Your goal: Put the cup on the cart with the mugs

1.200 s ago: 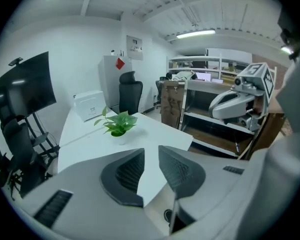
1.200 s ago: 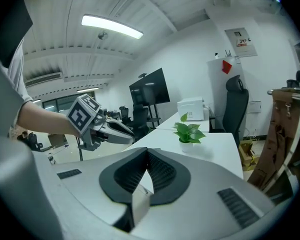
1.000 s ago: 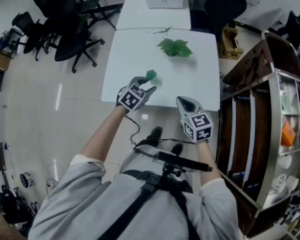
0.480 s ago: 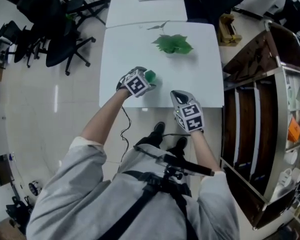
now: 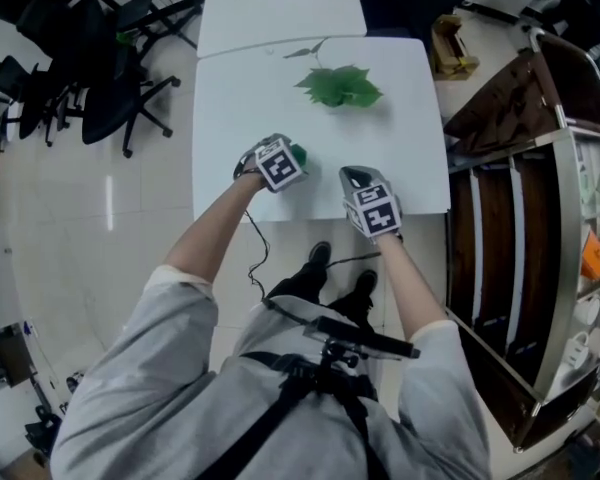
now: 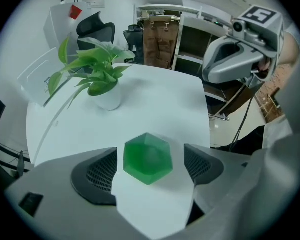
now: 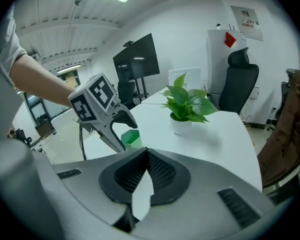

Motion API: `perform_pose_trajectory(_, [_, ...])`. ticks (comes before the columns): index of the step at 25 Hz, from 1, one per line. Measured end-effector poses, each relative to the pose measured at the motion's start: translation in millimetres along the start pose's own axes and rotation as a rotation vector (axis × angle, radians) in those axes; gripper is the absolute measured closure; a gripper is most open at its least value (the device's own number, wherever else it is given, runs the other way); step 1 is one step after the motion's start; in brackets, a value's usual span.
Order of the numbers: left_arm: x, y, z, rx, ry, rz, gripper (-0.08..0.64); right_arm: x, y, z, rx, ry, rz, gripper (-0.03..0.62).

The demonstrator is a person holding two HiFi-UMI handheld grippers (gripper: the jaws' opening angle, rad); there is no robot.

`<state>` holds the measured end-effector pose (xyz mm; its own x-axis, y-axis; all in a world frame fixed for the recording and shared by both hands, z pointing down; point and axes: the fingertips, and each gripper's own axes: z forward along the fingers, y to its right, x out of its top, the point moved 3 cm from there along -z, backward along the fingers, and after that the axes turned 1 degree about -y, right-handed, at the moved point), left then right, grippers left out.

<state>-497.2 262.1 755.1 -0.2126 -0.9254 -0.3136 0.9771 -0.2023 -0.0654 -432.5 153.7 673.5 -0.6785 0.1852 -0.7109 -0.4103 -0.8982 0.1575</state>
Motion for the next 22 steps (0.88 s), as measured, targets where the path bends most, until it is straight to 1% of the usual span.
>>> perform_pose_trajectory(3, [-3.4, -3.2, 8.0, 0.008, -0.031, 0.001, 0.14, -0.4, 4.4, 9.2, -0.008, -0.015, 0.021, 0.584])
perform_pose_trajectory(7, [-5.7, -5.6, 14.5, 0.008, -0.077, 0.007, 0.14, 3.1, 2.4, 16.4, 0.003, -0.017, 0.019, 0.584])
perform_pose_trajectory(10, [-6.9, -7.1, 17.1, 0.014, -0.105, 0.005, 0.141, 2.5, 4.6, 18.2, -0.006, -0.023, 0.03, 0.584])
perform_pose_trajectory(12, [-7.1, -10.6, 16.7, 0.035, -0.113, -0.008, 0.171, 3.3, 4.6, 18.3, -0.002, -0.023, 0.029, 0.584])
perform_pose_trajectory(13, [-6.6, -12.8, 16.2, 0.045, -0.109, -0.015, 0.227, 3.8, 5.2, 18.0, -0.003, -0.022, 0.029, 0.584])
perform_pose_trajectory(15, [-7.4, -15.1, 15.6, 0.047, -0.109, -0.034, 0.227, 3.6, 8.0, 16.9, -0.012, -0.023, 0.03, 0.584])
perform_pose_trajectory(18, [-14.7, -18.0, 11.0, 0.052, -0.149, -0.063, 0.229, 3.5, 10.2, 15.2, -0.015, -0.023, 0.031, 0.584])
perform_pose_trajectory(22, [-14.5, -24.6, 1.0, 0.074, -0.17, -0.074, 0.229, 2.6, 12.3, 14.4, -0.013, -0.024, 0.033, 0.584])
